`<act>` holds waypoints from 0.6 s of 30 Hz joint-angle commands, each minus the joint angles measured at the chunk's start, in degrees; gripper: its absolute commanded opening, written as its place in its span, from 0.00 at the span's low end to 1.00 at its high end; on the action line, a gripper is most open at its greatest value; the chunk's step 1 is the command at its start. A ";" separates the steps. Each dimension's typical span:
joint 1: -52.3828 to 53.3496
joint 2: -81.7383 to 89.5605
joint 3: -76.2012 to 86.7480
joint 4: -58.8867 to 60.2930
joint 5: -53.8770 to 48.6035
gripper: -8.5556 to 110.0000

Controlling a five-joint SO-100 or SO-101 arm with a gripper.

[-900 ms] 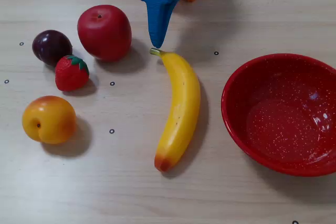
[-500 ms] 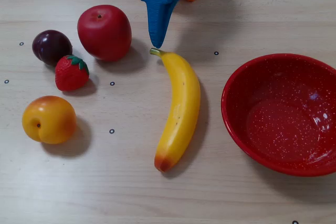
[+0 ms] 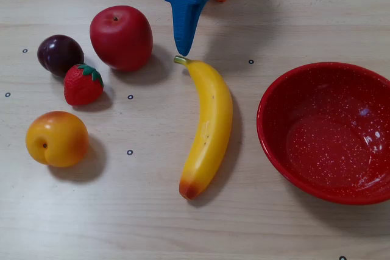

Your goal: Put the peach in the red bowl.

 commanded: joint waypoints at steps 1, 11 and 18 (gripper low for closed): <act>0.44 0.53 0.44 0.09 0.53 0.07; -2.02 -23.12 -16.00 -5.36 7.29 0.07; -7.38 -39.20 -36.30 -3.96 11.25 0.07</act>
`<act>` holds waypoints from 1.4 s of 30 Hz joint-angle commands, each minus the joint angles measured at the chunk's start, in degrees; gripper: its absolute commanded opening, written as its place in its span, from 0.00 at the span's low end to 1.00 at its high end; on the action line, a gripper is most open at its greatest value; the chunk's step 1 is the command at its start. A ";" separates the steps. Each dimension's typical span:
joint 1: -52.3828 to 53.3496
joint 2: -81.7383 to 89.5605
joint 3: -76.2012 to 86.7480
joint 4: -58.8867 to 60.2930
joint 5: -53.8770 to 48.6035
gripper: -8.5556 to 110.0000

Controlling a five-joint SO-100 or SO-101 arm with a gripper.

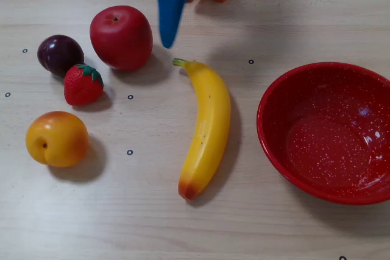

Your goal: Put the peach in the red bowl.

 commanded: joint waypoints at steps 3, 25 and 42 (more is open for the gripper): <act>-4.48 -11.60 -19.78 2.55 3.34 0.07; -19.60 -86.92 -117.16 46.93 13.45 0.15; -21.45 -100.46 -122.96 49.75 26.46 0.53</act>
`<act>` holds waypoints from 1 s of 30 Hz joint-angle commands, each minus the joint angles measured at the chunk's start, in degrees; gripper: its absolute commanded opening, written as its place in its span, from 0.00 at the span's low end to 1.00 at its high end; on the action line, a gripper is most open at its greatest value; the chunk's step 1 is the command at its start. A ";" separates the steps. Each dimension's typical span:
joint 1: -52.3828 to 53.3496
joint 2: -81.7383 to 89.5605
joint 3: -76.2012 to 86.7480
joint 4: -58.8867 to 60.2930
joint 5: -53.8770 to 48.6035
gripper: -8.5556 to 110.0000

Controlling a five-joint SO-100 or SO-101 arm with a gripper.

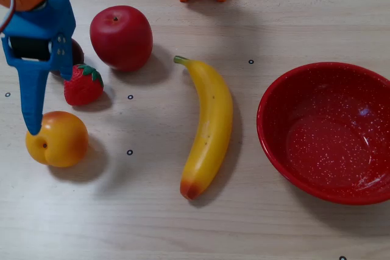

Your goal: Put the peach in the red bowl.

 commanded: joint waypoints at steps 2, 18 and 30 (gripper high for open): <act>-1.05 0.79 -5.27 -3.52 1.58 0.53; -0.09 -5.45 -7.65 -11.43 3.87 0.55; 0.09 -6.15 -4.92 -13.01 5.71 0.55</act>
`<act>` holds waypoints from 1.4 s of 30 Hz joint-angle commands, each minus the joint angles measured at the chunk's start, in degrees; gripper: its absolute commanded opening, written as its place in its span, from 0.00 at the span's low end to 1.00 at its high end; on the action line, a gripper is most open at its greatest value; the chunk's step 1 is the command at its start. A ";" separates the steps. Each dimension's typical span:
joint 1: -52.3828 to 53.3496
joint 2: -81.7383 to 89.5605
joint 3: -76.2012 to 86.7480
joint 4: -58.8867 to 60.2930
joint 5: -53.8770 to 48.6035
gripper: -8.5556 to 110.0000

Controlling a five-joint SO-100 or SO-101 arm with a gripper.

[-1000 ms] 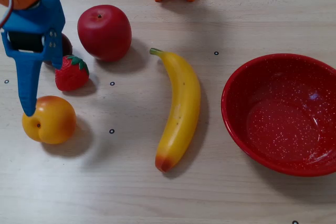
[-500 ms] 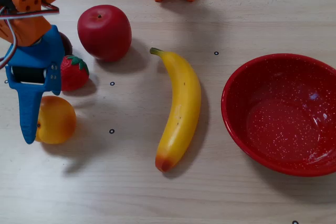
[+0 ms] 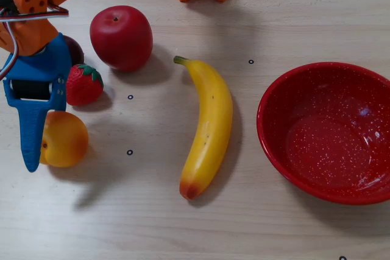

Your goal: Put the peach in the red bowl.

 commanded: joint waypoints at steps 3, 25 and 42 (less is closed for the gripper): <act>0.09 3.16 -1.58 -0.79 1.93 0.55; 1.32 0.35 0.79 -3.43 2.02 0.55; 1.05 0.35 1.67 -4.83 2.46 0.55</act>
